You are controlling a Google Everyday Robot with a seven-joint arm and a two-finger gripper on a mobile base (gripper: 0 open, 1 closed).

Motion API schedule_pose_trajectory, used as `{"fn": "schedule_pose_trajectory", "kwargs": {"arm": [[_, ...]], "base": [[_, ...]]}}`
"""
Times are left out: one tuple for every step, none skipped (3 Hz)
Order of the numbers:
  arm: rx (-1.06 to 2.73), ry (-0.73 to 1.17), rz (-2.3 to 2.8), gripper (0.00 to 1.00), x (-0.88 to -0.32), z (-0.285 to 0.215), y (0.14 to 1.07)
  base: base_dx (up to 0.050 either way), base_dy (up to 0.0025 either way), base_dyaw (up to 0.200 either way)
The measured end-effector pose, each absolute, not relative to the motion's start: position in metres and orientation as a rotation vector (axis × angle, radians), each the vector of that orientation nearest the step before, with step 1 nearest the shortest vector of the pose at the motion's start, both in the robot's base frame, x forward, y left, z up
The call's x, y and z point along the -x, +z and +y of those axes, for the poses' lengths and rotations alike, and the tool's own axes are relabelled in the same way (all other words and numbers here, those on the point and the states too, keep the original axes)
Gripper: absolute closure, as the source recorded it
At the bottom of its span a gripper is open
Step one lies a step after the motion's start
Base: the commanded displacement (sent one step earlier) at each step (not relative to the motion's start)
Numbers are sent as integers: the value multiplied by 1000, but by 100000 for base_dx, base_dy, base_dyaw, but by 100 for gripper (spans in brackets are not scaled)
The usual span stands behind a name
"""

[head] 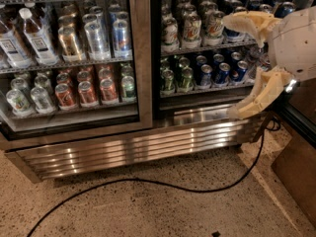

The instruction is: Open right fridge door

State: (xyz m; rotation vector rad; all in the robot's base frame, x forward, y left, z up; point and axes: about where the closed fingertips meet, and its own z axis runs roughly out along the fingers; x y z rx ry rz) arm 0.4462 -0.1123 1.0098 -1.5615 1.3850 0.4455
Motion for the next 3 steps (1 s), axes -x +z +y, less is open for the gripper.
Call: {"fn": "schedule_pose_trajectory", "kwargs": {"arm": [[1562,446,1385,0,-446,-112,1010],[1562,446,1385,0,-446,-112,1010],[1561,446,1385,0,-446,-112,1010]], "base": [[4950,0,-2],[4953,1,42],[0,0,0]]}}
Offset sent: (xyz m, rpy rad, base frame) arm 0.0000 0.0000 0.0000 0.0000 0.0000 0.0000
